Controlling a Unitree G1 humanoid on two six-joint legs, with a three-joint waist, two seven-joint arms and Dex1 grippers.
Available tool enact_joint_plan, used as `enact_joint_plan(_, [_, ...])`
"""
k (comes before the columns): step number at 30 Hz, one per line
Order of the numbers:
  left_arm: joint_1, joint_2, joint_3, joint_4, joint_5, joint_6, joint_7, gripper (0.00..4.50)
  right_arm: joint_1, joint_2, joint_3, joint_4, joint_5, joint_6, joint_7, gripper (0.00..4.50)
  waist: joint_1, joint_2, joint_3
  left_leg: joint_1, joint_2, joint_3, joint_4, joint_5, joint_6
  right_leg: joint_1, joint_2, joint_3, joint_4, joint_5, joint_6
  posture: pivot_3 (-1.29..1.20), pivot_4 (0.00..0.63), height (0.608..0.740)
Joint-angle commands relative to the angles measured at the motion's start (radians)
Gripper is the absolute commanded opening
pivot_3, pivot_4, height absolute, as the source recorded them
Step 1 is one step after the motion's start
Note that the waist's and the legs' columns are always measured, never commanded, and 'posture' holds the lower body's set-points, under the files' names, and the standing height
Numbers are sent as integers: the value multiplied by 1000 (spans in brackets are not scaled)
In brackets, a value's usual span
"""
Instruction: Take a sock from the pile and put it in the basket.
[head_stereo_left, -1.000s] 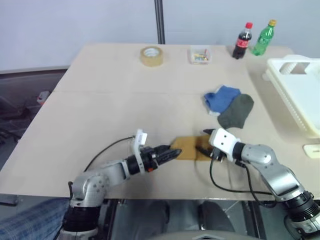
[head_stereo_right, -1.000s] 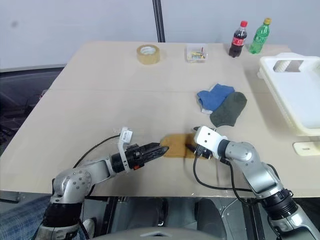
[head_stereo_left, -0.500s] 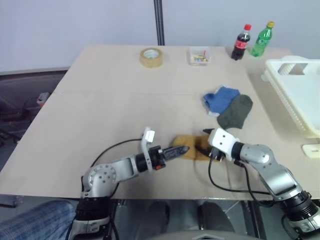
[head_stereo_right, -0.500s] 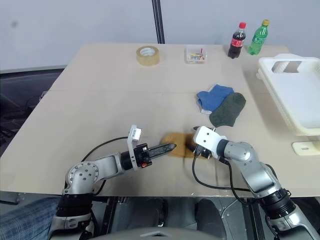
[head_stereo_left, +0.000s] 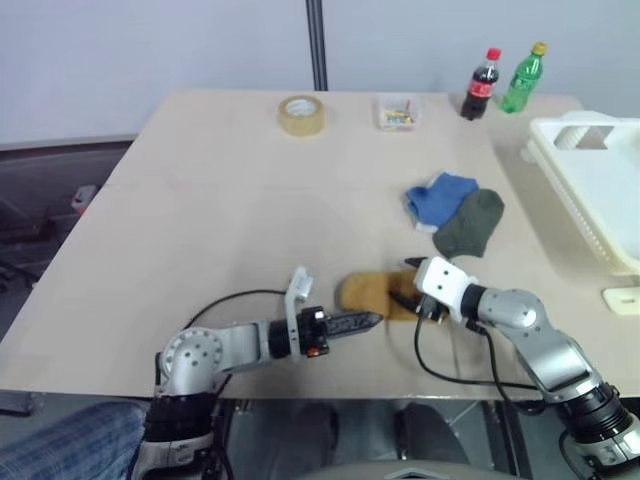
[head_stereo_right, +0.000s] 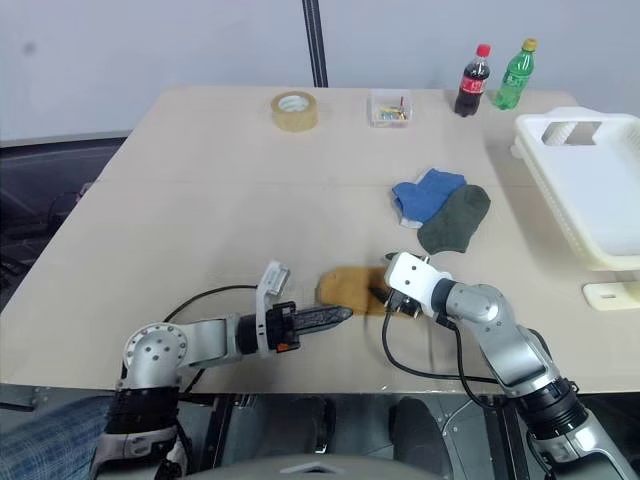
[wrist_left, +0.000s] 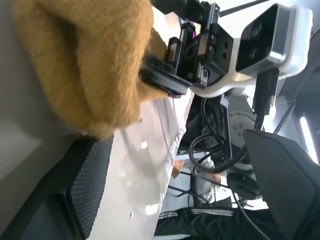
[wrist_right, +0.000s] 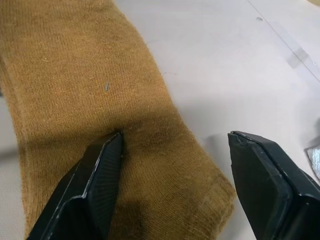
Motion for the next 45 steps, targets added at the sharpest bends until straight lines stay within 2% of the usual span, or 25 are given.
enact_joint_plan(1, [-12,-26,5,25,45,-53,47,4446,15,-2,10,40,-35,20,-8,3449,0,0,0,0,0,0,0,0,0,0,-1,0,0,0,0,0,150,738])
enact_joint_plan(9, [-9,-27,56,22,48,-89,110,4446,16,5,8,44,-42,18,-13,3449,-1,-1,0,0,0,0,0,0,0,0,-2,0,0,0,0,0,150,738])
enact_joint_plan(14, [-31,-46,76,64,105,-189,128,4446,12,13,13,51,-47,14,-12,3449,-1,-1,-1,1,0,0,0,0,-1,0,-2,0,0,0,0,0,150,738])
enact_joint_plan(21, [-44,-59,48,76,111,-208,115,4446,12,18,10,53,-51,14,-11,3449,-2,-2,-1,1,1,0,-1,1,-2,0,-2,0,-1,0,0,0,150,738])
enact_joint_plan(24, [-52,-76,35,75,86,-187,100,4446,8,19,9,51,-53,17,-11,3449,0,-2,-1,1,1,0,-1,1,-2,0,-2,0,-1,0,0,0,150,738])
enact_joint_plan(37, [-106,-133,116,98,-116,-160,90,4446,-2,17,6,44,-55,20,-5,3449,0,-5,2,-2,0,-1,-2,1,-2,-1,-2,-1,-3,0,0,0,150,738])
enact_joint_plan(43, [-119,-170,76,105,-126,-157,88,4446,-10,5,-19,4,-41,45,2,3449,0,-6,3,-3,0,0,-2,1,-2,-2,-2,-1,-3,0,0,0,150,738])
enact_joint_plan(45, [-118,-175,65,105,-119,-158,84,4446,3,-13,-73,-84,16,112,27,3449,2,-6,4,-4,0,-1,-2,1,-2,-3,-2,-1,-4,0,0,0,150,738])
